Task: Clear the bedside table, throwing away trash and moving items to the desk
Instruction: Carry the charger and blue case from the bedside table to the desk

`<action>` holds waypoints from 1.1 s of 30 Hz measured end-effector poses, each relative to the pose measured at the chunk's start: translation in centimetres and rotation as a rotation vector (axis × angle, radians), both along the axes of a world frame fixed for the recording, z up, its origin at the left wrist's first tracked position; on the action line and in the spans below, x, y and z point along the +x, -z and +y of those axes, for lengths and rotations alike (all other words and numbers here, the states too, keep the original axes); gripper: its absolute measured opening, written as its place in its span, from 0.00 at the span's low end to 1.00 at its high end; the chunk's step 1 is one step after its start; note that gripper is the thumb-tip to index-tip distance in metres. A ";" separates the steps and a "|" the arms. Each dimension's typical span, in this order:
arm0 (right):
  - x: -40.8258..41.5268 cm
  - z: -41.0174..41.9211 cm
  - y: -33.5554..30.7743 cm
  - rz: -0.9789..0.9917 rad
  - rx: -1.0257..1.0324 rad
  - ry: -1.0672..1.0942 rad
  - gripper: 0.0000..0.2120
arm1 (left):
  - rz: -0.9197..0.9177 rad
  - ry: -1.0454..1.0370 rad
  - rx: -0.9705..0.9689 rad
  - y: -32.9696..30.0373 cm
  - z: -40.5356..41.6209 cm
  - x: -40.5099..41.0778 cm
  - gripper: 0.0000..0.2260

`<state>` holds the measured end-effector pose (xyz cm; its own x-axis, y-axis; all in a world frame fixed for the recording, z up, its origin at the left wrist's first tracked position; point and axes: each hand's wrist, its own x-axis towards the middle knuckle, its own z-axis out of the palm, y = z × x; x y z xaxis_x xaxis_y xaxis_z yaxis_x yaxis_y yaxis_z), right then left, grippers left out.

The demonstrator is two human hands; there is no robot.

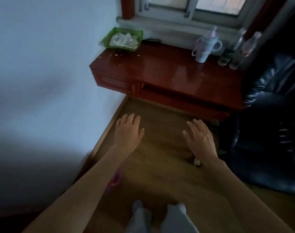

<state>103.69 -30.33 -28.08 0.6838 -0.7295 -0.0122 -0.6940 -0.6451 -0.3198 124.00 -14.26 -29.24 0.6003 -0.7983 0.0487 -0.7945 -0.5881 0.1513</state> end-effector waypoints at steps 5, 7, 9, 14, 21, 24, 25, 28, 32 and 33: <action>-8.9 -1.3 -1.6 -0.078 -0.040 0.170 0.24 | -0.048 0.197 -0.043 -2.7 -4.3 -6.3 0.24; -12.8 -1.7 -2.2 -0.100 -0.076 0.217 0.24 | -0.079 0.262 -0.048 -3.7 -6.0 -9.6 0.24; -17.3 -2.0 -2.8 -0.116 -0.102 0.265 0.24 | -0.102 0.323 -0.064 -4.6 -7.7 -13.5 0.24; -30.4 -2.1 -3.5 -0.131 -0.105 0.400 0.24 | -0.094 0.483 -0.108 -6.1 -11.0 -25.4 0.23; -46.4 -2.2 -4.3 -0.129 -0.131 0.610 0.24 | -0.044 0.672 -0.128 -6.6 -15.9 -40.7 0.24; -51.3 -2.7 -4.5 -0.126 -0.120 0.709 0.23 | -0.030 0.737 -0.106 -6.4 -18.6 -45.7 0.25; -52.8 -2.9 -4.5 -0.138 -0.114 0.743 0.23 | -0.029 0.763 -0.097 -6.3 -19.6 -47.2 0.25; -56.6 -3.9 -4.3 -0.150 -0.097 0.834 0.23 | -0.035 0.854 -0.061 -5.9 -23.1 -51.3 0.24; -60.8 -6.6 -3.7 -0.133 -0.093 0.913 0.23 | -0.039 0.956 -0.052 -5.5 -29.2 -56.4 0.25; -61.8 -7.6 -3.6 -0.129 -0.090 0.933 0.23 | -0.035 0.980 -0.052 -5.4 -30.8 -57.7 0.25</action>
